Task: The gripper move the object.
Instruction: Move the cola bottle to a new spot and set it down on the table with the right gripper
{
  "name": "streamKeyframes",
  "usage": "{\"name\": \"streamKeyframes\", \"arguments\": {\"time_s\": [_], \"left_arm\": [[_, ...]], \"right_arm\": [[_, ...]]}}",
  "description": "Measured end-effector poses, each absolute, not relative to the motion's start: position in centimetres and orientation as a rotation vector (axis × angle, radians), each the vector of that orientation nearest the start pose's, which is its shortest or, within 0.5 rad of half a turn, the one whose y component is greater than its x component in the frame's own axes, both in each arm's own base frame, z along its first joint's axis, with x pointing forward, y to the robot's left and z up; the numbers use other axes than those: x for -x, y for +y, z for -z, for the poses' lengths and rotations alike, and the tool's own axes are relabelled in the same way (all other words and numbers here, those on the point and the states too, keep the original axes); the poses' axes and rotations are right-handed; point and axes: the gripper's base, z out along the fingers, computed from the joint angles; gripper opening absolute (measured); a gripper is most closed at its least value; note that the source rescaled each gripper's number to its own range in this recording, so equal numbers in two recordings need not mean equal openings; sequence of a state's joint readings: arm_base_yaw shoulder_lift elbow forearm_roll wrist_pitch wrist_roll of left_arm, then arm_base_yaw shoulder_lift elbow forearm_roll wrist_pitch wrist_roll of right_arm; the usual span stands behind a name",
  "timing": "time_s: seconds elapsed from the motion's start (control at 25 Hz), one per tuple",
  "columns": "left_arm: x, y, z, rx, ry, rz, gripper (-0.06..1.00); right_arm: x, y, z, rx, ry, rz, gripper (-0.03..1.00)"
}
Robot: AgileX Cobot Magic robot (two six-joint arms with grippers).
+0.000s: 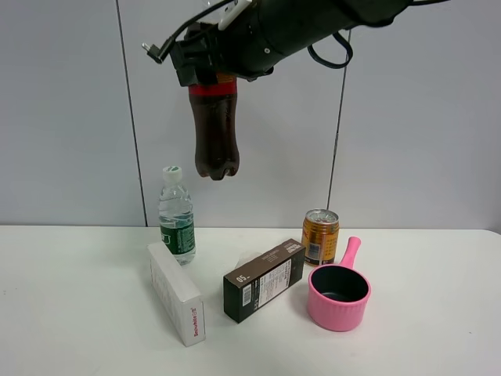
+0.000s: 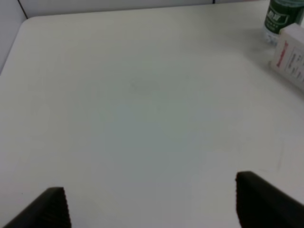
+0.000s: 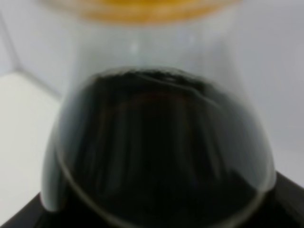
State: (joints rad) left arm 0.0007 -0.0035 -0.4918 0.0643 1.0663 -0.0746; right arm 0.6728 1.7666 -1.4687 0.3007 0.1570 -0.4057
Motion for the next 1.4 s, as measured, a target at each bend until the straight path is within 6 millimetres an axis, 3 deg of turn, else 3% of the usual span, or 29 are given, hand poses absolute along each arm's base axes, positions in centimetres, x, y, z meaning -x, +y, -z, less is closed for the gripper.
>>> {"name": "streamKeyframes", "arguments": {"time_s": [0.2, 0.32, 0.56, 0.68, 0.8, 0.96, 1.2, 1.28, 1.4], "left_arm": [[0.5, 0.5, -27.5, 0.08, 2.051, -0.031, 1.0], [0.5, 0.5, -27.5, 0.08, 2.051, -0.031, 1.0], [0.5, 0.5, -27.5, 0.08, 2.051, -0.031, 1.0], [0.5, 0.5, -27.5, 0.08, 2.051, -0.031, 1.0], [0.5, 0.5, -27.5, 0.08, 2.051, -0.031, 1.0], [0.5, 0.5, -27.5, 0.08, 2.051, -0.031, 1.0], [0.5, 0.5, -27.5, 0.08, 2.051, -0.031, 1.0], [0.5, 0.5, -27.5, 0.08, 2.051, -0.031, 1.0], [0.5, 0.5, -27.5, 0.08, 2.051, -0.031, 1.0]], "right_arm": [[-30.5, 27.9, -31.8, 0.913, 1.976, -0.485, 0.0], [-29.4, 27.8, -29.3, 0.96, 2.055, -0.483, 0.0], [-27.4, 25.7, -24.3, 1.034, 2.08, -0.389, 0.0], [-26.1, 24.5, -24.7, 1.017, 2.061, -0.392, 0.0], [-24.8, 23.9, -26.3, 1.001, 2.012, -0.412, 0.0], [-23.5, 23.9, -27.6, 1.027, 1.989, -0.442, 0.0], [-22.4, 24.1, -26.7, 1.172, 2.026, -0.444, 0.0], [-22.7, 24.0, -26.4, 1.137, 1.989, -0.431, 0.0], [-22.6, 23.3, -24.4, 1.093, 1.97, -0.383, 0.0]]}}
